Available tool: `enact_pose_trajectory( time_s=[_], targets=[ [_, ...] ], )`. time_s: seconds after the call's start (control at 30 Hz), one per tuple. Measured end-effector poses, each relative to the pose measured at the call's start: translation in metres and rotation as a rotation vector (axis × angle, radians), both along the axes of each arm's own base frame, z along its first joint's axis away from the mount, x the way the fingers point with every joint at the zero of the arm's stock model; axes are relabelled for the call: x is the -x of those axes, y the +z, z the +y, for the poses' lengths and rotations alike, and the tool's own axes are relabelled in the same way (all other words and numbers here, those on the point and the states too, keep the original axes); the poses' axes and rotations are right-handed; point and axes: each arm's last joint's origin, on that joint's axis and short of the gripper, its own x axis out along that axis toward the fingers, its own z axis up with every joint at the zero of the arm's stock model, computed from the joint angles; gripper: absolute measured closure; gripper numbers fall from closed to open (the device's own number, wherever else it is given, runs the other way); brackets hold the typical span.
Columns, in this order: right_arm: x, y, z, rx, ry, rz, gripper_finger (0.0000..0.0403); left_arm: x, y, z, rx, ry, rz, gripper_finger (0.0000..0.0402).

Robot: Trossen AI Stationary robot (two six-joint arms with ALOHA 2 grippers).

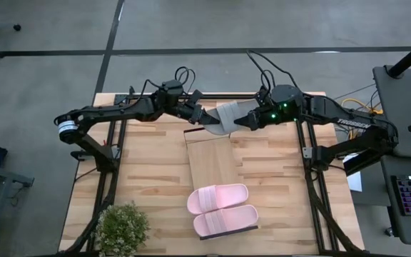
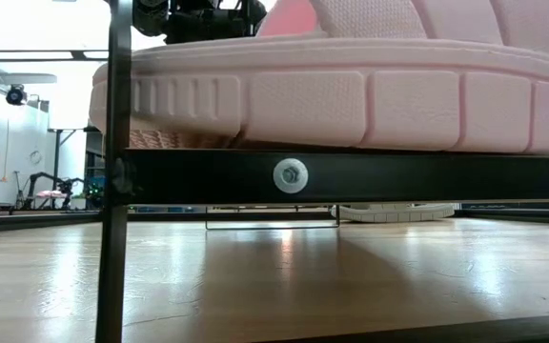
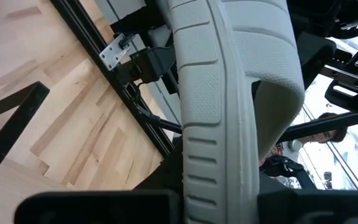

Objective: Pick and place slides into the shelf
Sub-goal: Put the bottom gray slide on the shelf

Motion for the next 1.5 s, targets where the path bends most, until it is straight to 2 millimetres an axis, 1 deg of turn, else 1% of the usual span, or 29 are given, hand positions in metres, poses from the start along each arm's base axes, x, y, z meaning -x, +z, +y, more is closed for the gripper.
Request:
enact_pose_trajectory(
  time_s=[0.1, 0.53, 0.73, 0.97, 1.07, 1.17, 1.27, 1.4, 1.5],
  targets=[
    [0.0, 0.0, 0.0, 0.001, 0.001, 0.0, 0.0388, 0.0, 0.0, 0.0, 0.0, -0.006, -0.001, 0.038],
    [0.0, 0.0, 0.0, 0.005, 0.01, -0.002, 0.032, 0.001, 0.0, -0.001, 0.001, -0.025, -0.002, 0.038],
    [0.001, 0.001, 0.001, 0.026, 0.031, -0.008, 0.0297, 0.005, 0.004, -0.002, -0.007, -0.026, -0.002, 0.0381],
    [0.008, 0.005, 0.001, 0.047, 0.034, -0.014, 0.0282, 0.021, 0.01, -0.009, -0.043, -0.046, 0.062, 0.0381],
    [0.013, 0.004, 0.001, 0.056, 0.018, 0.013, 0.0276, 0.029, 0.013, -0.012, -0.055, -0.049, 0.081, 0.0381],
    [0.02, 0.003, -0.002, 0.052, -0.001, 0.048, 0.027, 0.036, 0.022, -0.016, -0.073, -0.038, 0.055, 0.0381],
    [0.028, 0.004, -0.003, 0.052, -0.015, 0.066, 0.0262, 0.042, 0.025, -0.017, -0.077, -0.011, 0.06, 0.0381],
    [0.034, 0.008, -0.003, 0.074, -0.036, 0.059, 0.0255, 0.051, 0.027, -0.02, -0.093, 0.01, 0.072, 0.0381],
    [0.04, 0.01, -0.002, 0.093, -0.058, 0.057, 0.0255, 0.059, 0.017, -0.023, -0.076, 0.018, 0.105, 0.0381]
  ],
)
